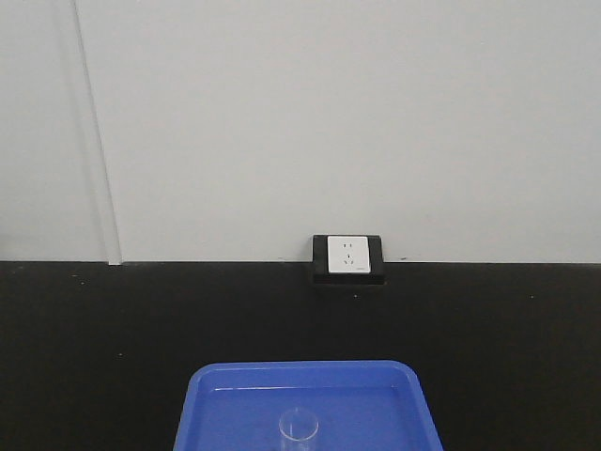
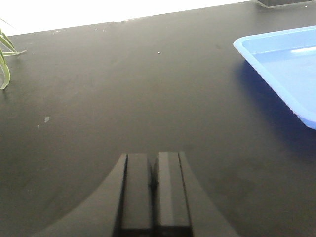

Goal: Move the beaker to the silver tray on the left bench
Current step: 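Move the right gripper toward the clear glass beaker in the blue tray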

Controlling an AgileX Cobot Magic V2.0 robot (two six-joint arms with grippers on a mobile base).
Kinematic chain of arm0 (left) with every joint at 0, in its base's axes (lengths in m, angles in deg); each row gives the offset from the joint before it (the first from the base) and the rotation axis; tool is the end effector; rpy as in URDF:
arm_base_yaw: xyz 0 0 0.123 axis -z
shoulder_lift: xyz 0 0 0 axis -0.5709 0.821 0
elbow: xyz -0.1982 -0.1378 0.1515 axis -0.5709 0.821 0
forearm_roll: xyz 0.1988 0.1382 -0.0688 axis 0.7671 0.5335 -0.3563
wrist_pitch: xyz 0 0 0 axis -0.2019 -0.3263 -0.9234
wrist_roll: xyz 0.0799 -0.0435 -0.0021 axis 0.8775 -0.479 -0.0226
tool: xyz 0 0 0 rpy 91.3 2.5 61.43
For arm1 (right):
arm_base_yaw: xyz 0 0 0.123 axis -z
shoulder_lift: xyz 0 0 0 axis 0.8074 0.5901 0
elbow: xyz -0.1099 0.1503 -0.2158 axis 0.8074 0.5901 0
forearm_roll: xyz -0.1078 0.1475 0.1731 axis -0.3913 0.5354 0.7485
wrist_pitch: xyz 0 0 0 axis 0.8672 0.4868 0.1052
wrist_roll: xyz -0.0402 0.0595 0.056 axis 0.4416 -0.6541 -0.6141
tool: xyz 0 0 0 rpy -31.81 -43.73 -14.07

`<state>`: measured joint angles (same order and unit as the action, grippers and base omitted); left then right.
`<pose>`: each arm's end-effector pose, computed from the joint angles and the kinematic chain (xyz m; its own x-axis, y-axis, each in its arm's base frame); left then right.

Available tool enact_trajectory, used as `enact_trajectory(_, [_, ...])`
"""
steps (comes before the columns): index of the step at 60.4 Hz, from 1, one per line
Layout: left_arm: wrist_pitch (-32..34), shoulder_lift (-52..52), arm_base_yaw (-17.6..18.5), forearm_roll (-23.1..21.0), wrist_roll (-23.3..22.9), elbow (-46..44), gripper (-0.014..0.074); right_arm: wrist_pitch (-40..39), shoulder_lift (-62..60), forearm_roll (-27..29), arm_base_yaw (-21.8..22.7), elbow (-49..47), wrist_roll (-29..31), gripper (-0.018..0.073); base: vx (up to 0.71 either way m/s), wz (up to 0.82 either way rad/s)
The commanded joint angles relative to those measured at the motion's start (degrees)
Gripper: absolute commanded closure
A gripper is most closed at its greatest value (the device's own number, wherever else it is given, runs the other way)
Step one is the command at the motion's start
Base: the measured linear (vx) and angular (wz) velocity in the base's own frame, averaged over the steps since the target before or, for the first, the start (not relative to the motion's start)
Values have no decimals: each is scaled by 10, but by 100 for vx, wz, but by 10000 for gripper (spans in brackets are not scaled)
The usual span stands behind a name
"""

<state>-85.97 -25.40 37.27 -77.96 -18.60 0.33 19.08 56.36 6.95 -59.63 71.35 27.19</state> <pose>0.0524 -0.0004 0.1700 -0.2883 0.0903 -0.9533 0.0458 0.9957 0.0805 0.0564 0.0052 0.1898 -0.0903 0.1163 -0.9891 -0.0848 0.9886 0.1240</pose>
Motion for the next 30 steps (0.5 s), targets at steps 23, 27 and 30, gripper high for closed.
enact_trajectory(23, [43,-4,4,-2,-1,11,595,-78,-6,-2,2,-4,3,571,0,0])
enact_trajectory(27, [43,-4,4,-2,-1,11,595,-78,-5,-4,2,-19,10,571,0,0])
enact_trajectory(30, [43,-4,4,-2,-1,11,595,-78,2,-4,2,-34,20,571,0,0])
